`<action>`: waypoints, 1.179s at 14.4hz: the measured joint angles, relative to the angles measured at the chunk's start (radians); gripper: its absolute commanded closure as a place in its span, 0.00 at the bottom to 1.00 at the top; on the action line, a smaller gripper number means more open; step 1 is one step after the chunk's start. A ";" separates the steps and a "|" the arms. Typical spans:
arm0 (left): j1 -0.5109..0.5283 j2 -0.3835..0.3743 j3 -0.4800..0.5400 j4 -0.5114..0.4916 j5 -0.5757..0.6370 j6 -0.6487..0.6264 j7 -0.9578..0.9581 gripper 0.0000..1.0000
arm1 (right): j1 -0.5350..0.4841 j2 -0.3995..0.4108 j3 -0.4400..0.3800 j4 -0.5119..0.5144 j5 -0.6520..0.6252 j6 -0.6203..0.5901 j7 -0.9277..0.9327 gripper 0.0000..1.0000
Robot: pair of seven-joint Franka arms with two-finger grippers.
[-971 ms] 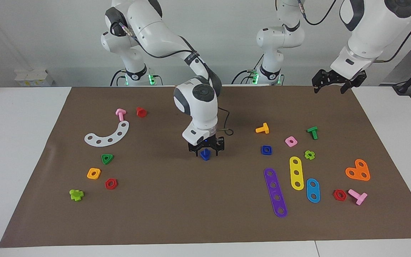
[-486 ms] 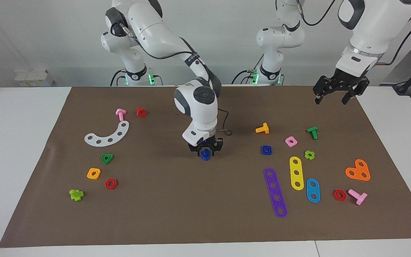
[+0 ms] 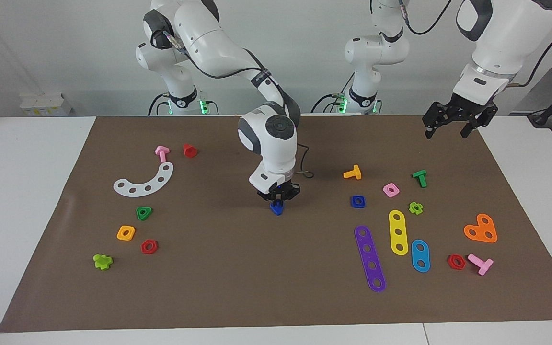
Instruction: Unscrew and place screws in storage area
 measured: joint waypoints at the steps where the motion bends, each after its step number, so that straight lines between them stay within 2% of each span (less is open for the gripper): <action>1: 0.000 0.000 0.000 0.000 0.001 0.000 -0.001 0.00 | -0.009 -0.011 -0.003 -0.001 0.000 -0.006 0.000 1.00; 3: 0.000 0.000 0.000 0.000 0.001 0.000 -0.001 0.00 | -0.057 -0.059 -0.009 -0.027 -0.002 -0.022 -0.030 1.00; 8: 0.000 0.000 0.003 -0.002 0.002 0.000 -0.001 0.00 | -0.266 -0.229 -0.010 -0.232 -0.002 -0.016 -0.254 1.00; 13: 0.000 0.000 0.004 -0.002 0.002 0.000 -0.001 0.00 | -0.364 -0.256 -0.010 -0.331 -0.002 0.014 -0.314 1.00; 17: 0.000 0.000 0.004 -0.002 0.002 0.000 -0.001 0.00 | -0.420 -0.261 -0.010 -0.363 -0.002 0.047 -0.361 1.00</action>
